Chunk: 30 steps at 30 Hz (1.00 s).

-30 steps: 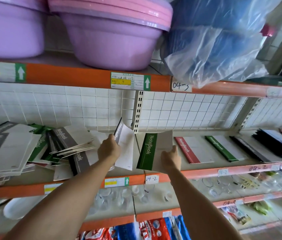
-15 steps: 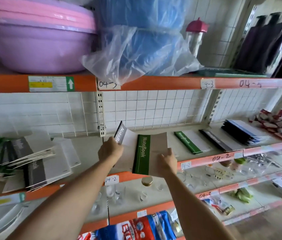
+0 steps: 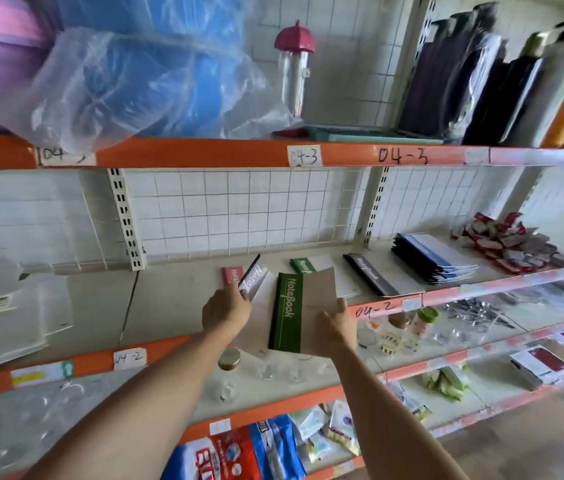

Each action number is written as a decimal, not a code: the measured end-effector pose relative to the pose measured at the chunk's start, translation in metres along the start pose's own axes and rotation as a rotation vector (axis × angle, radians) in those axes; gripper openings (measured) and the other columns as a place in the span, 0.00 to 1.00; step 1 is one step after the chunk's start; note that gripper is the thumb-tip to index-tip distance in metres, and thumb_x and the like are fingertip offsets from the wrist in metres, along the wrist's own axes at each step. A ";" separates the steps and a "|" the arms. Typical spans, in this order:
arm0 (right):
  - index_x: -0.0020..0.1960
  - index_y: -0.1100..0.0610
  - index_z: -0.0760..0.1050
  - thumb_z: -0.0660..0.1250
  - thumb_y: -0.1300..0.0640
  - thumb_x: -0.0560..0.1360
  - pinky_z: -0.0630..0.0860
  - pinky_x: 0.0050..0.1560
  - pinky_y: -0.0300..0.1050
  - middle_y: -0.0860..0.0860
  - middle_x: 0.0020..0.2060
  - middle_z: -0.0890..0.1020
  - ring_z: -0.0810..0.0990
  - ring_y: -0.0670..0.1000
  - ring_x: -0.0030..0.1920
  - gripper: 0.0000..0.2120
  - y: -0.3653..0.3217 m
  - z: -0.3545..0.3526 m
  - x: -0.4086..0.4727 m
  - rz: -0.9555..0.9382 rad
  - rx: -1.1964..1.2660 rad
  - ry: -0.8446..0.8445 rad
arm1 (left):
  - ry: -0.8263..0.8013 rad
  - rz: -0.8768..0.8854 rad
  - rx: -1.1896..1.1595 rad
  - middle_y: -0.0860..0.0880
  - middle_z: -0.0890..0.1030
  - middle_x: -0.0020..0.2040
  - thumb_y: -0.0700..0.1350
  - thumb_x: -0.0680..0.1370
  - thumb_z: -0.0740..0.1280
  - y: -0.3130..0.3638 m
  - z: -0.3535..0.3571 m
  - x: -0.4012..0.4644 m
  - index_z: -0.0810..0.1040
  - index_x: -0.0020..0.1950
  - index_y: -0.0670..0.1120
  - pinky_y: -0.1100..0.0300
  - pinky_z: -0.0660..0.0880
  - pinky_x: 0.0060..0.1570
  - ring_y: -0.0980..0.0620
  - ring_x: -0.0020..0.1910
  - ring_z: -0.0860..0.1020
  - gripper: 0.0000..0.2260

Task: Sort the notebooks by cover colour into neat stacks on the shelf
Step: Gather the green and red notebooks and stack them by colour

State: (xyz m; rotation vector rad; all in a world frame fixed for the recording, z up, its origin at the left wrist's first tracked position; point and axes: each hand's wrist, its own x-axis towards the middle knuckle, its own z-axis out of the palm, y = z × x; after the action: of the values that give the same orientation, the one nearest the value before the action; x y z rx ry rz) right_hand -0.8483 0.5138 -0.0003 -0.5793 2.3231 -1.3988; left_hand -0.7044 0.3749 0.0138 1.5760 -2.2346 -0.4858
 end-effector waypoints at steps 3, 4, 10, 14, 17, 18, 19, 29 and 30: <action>0.55 0.50 0.67 0.60 0.61 0.68 0.80 0.48 0.56 0.52 0.42 0.78 0.79 0.57 0.44 0.16 0.010 -0.013 0.013 0.020 0.032 -0.002 | -0.019 -0.008 -0.008 0.40 0.81 0.56 0.50 0.82 0.58 0.022 0.013 -0.002 0.76 0.59 0.44 0.53 0.73 0.48 0.39 0.54 0.80 0.13; 0.55 0.51 0.66 0.61 0.62 0.70 0.78 0.46 0.52 0.52 0.42 0.77 0.78 0.57 0.44 0.15 0.008 -0.020 0.015 0.019 0.019 -0.003 | -0.024 -0.014 -0.015 0.41 0.81 0.56 0.50 0.82 0.59 0.029 0.016 -0.001 0.76 0.59 0.44 0.54 0.73 0.47 0.39 0.54 0.80 0.13; 0.58 0.54 0.66 0.62 0.64 0.72 0.78 0.45 0.50 0.55 0.46 0.78 0.78 0.57 0.45 0.16 0.020 -0.056 0.050 0.008 -0.017 0.022 | -0.069 0.020 -0.085 0.41 0.81 0.55 0.49 0.81 0.61 0.074 0.051 0.022 0.76 0.59 0.43 0.52 0.77 0.49 0.40 0.53 0.80 0.13; 0.60 0.53 0.68 0.61 0.61 0.68 0.79 0.49 0.53 0.56 0.47 0.80 0.79 0.59 0.47 0.20 0.032 -0.089 0.091 0.033 -0.056 0.079 | -0.097 0.069 -0.197 0.41 0.81 0.54 0.48 0.80 0.62 0.119 0.084 0.042 0.75 0.61 0.45 0.53 0.76 0.45 0.40 0.51 0.80 0.13; 0.58 0.53 0.69 0.60 0.59 0.67 0.78 0.51 0.54 0.55 0.47 0.80 0.79 0.59 0.48 0.19 0.033 -0.115 0.123 0.059 -0.099 0.089 | -0.142 0.080 -0.252 0.41 0.81 0.55 0.49 0.79 0.62 0.156 0.108 0.057 0.76 0.63 0.46 0.51 0.78 0.50 0.39 0.52 0.80 0.14; 0.59 0.54 0.69 0.61 0.61 0.69 0.77 0.51 0.52 0.55 0.46 0.79 0.78 0.59 0.48 0.18 0.032 -0.124 0.135 0.052 -0.120 0.097 | -0.157 0.077 -0.270 0.41 0.81 0.55 0.50 0.79 0.62 0.168 0.115 0.064 0.76 0.62 0.46 0.51 0.78 0.50 0.39 0.53 0.80 0.14; 0.59 0.55 0.69 0.61 0.63 0.70 0.76 0.50 0.52 0.55 0.46 0.78 0.77 0.58 0.47 0.18 0.029 -0.132 0.148 0.044 -0.134 0.106 | -0.167 0.078 -0.281 0.41 0.81 0.56 0.50 0.79 0.63 0.180 0.123 0.071 0.77 0.62 0.45 0.52 0.77 0.50 0.39 0.54 0.80 0.14; 0.60 0.57 0.69 0.61 0.62 0.72 0.74 0.47 0.52 0.58 0.50 0.80 0.76 0.60 0.46 0.16 0.025 -0.192 0.258 0.014 -0.361 0.141 | -0.276 -0.014 -0.303 0.42 0.81 0.54 0.47 0.81 0.65 0.270 0.179 0.110 0.75 0.60 0.40 0.58 0.71 0.36 0.46 0.41 0.77 0.13; 0.60 0.56 0.69 0.61 0.62 0.71 0.75 0.47 0.53 0.58 0.50 0.80 0.76 0.60 0.47 0.17 0.026 -0.197 0.265 0.010 -0.366 0.140 | -0.282 -0.035 -0.296 0.42 0.81 0.53 0.46 0.81 0.64 0.278 0.183 0.111 0.74 0.61 0.41 0.59 0.70 0.34 0.48 0.39 0.76 0.12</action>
State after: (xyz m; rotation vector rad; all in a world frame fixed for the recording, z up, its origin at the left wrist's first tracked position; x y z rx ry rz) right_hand -1.1767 0.5334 0.0373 -0.5844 2.7152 -1.0424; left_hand -1.0552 0.3707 -0.0043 1.4669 -2.2039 -1.0535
